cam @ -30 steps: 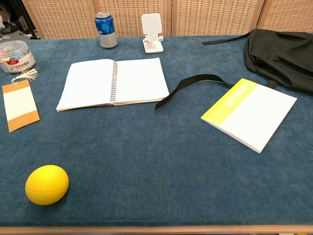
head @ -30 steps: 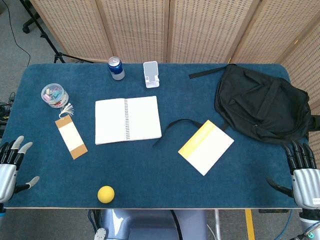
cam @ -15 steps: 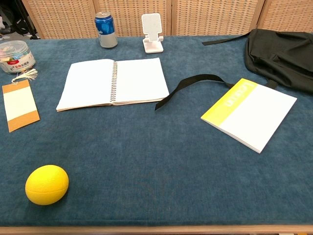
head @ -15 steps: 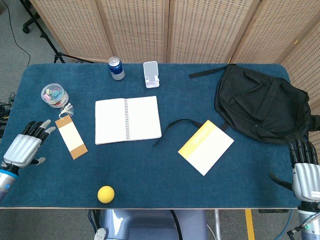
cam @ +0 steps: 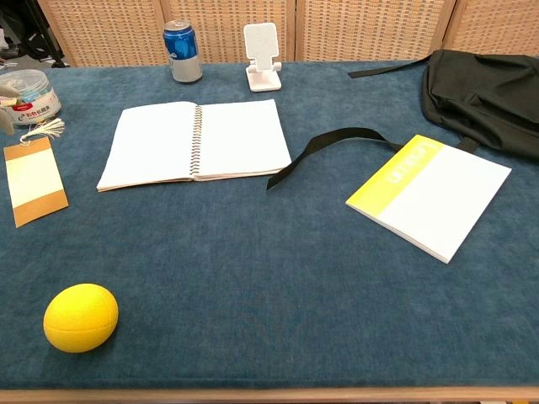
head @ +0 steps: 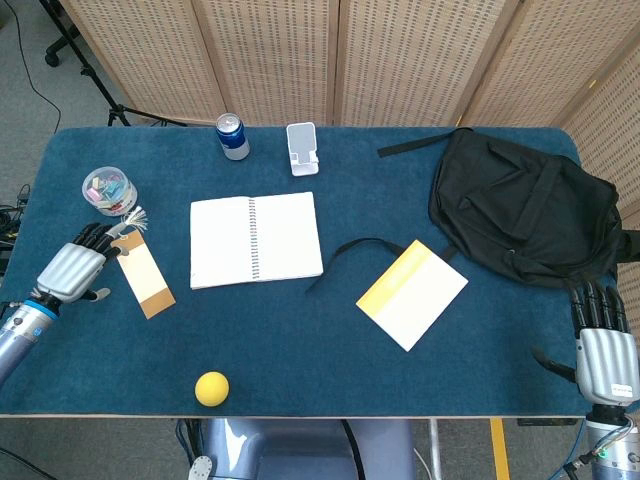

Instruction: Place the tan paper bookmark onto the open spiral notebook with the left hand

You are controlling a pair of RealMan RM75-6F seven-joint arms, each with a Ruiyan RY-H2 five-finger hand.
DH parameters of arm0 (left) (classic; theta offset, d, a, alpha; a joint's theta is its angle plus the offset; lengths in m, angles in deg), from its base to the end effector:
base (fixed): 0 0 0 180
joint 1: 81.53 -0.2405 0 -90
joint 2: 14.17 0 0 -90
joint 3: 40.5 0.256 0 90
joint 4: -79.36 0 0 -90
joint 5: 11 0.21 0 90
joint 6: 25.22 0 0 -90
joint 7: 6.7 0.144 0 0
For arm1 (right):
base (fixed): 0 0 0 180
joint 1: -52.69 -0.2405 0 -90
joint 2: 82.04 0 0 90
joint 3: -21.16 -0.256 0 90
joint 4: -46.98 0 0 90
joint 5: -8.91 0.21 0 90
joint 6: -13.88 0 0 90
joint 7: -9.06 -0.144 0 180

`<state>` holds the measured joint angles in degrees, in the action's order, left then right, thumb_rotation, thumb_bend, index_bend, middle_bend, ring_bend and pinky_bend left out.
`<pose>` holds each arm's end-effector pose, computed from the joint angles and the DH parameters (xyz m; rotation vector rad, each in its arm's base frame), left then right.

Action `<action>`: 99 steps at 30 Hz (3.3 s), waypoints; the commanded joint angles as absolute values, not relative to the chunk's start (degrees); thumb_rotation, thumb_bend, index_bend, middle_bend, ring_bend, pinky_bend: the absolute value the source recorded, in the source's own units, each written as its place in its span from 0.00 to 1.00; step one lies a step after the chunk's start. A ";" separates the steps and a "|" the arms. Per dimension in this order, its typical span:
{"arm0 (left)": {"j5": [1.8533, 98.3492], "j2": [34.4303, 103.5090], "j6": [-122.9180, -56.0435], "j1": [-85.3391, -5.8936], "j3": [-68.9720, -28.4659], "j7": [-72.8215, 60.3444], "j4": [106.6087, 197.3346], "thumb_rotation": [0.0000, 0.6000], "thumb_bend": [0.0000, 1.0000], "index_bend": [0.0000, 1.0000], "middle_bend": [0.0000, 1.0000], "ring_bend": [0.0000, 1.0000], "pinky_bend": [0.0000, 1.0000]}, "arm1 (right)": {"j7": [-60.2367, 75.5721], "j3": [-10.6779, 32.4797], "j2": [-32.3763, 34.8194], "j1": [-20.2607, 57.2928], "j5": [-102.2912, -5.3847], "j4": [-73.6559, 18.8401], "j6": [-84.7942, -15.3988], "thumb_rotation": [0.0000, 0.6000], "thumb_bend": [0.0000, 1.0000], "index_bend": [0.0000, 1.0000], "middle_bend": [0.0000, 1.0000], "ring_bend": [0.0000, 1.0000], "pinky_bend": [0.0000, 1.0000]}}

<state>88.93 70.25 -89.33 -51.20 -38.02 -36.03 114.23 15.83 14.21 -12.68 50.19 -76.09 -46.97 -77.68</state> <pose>-0.3558 0.3471 0.1071 -1.9076 -0.7175 -0.7060 -0.2965 -0.1804 0.1546 1.2373 -0.8092 0.9690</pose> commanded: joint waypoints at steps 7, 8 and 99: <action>92.15 76.68 -90.28 -47.68 -33.31 -40.87 104.05 1.00 0.16 0.32 0.00 0.00 0.00 | 16.10 13.81 -12.71 50.25 -75.40 -47.43 -77.60 1.00 0.00 0.00 0.00 0.00 0.00; 92.25 76.87 -90.06 -47.32 -33.07 -40.69 103.64 1.00 0.16 0.32 0.00 0.00 0.00 | 16.12 13.80 -12.71 50.26 -75.32 -47.47 -77.56 1.00 0.00 0.00 0.00 0.00 0.00; 88.12 76.07 -85.99 -23.99 -40.90 -13.47 111.70 1.00 0.35 0.72 0.00 0.00 0.00 | 13.14 10.75 -14.20 49.23 -69.83 -47.41 -74.68 1.00 0.00 0.00 0.00 0.00 0.00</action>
